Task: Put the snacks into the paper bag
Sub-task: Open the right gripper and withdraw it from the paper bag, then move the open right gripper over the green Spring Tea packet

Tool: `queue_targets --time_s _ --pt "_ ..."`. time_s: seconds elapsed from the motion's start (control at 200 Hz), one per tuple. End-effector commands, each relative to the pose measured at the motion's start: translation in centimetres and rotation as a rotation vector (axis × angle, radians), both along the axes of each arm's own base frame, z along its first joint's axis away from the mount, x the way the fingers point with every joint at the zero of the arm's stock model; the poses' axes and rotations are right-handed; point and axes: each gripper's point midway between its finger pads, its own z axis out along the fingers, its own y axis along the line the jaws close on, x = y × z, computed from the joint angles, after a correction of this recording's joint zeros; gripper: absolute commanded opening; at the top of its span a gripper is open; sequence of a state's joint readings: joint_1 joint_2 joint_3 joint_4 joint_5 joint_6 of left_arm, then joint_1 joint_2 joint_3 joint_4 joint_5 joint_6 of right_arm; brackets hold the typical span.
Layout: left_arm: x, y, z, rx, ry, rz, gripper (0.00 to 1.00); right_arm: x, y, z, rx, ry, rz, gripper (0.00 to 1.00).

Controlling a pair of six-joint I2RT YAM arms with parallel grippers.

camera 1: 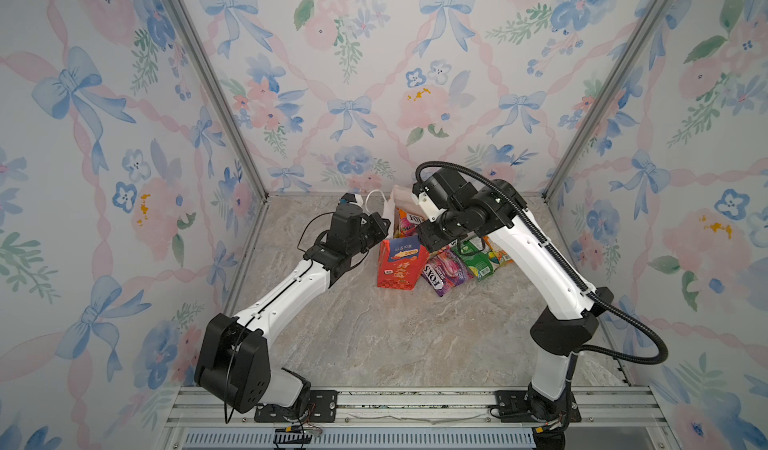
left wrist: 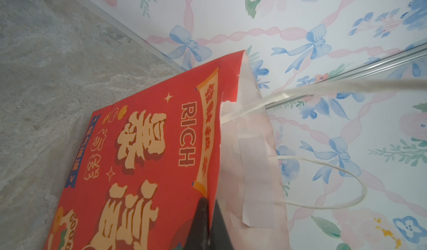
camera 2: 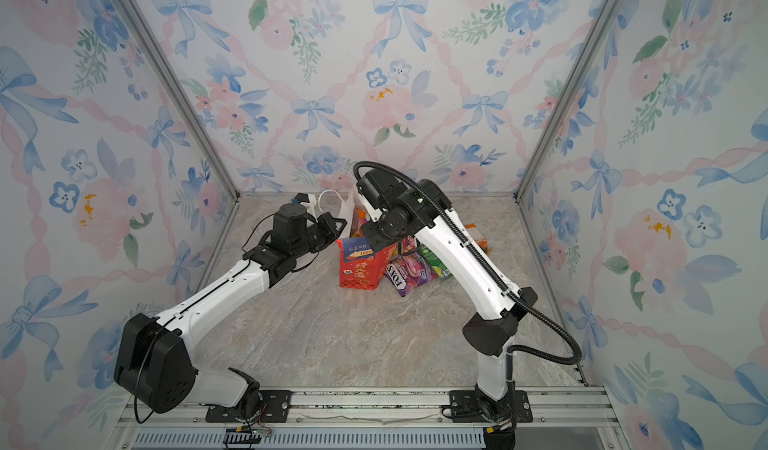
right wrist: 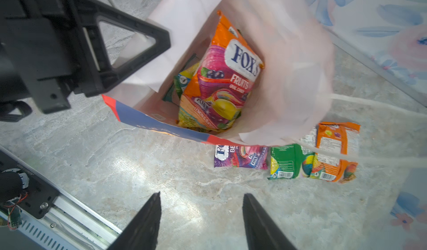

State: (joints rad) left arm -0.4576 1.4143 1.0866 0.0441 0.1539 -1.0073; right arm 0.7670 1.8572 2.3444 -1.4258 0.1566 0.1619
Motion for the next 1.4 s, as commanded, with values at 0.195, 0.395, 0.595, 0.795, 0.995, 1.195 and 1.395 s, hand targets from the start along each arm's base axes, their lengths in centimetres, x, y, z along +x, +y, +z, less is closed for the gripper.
queue_targets --time_s 0.195,0.395,0.595,0.795,0.995,1.195,1.395 --pt "-0.1 0.7 2.5 -0.032 -0.077 0.015 0.0 1.6 -4.3 3.4 0.296 -0.033 -0.115 0.62" --pt "-0.1 0.8 2.3 -0.029 -0.073 0.017 0.0 2.3 -5.2 3.6 0.448 -0.017 -0.138 0.62" --pt "-0.1 1.1 2.3 -0.024 -0.072 0.024 0.0 3.1 -7.5 2.0 0.577 0.028 -0.193 0.62" --pt "-0.1 1.5 2.2 -0.022 -0.068 0.032 0.0 3.0 -9.4 1.2 0.719 0.036 -0.206 0.63" --pt "-0.2 1.8 1.9 -0.019 -0.064 0.038 0.0 4.0 -10.8 -0.1 0.735 0.029 -0.249 0.63" --pt "-0.2 2.0 1.4 -0.015 -0.055 0.043 0.0 6.1 -10.4 -1.9 0.781 0.038 -0.257 0.63" --pt "-0.2 2.6 0.8 -0.012 -0.039 0.054 0.0 6.5 -10.5 -2.7 0.777 0.043 -0.265 0.64"
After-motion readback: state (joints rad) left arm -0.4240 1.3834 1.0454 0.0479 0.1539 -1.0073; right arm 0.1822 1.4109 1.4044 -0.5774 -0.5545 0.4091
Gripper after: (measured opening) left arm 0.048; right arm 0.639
